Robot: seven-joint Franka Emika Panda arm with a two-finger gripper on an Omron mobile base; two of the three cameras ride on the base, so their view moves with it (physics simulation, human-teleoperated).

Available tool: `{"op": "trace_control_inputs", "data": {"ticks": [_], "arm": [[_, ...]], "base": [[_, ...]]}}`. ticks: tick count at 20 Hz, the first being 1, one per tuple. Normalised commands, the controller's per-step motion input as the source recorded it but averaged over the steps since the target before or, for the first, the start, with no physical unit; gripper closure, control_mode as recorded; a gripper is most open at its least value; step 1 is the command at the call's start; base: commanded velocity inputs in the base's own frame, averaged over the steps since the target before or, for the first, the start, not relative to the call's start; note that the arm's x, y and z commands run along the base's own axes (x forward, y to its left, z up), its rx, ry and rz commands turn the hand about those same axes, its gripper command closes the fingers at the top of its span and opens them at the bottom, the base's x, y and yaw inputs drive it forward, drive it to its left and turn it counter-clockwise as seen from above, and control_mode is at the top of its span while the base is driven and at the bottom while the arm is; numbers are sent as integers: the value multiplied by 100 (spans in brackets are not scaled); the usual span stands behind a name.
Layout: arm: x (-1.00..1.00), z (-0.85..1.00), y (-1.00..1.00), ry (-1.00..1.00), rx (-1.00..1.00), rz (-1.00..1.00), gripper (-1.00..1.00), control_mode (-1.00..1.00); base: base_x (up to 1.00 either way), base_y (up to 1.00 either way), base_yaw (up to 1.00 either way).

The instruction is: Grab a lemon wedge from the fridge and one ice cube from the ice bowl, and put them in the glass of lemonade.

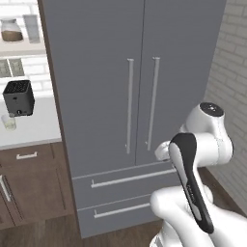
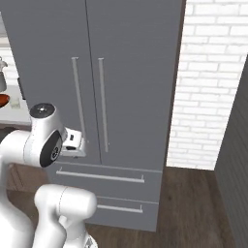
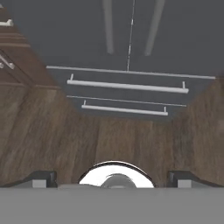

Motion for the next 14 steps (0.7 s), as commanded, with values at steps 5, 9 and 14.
{"op": "trace_control_inputs", "data": {"ticks": [5,9,14], "arm": [[-13,100,0,-49,0,1,-100,-100],[26,100,0,-20,-4,-2,-100,-100],[70,52,0,-13,-1,-16,-100,-100]], "base": [[0,0,0],[0,0,0],[0,0,0]]}}
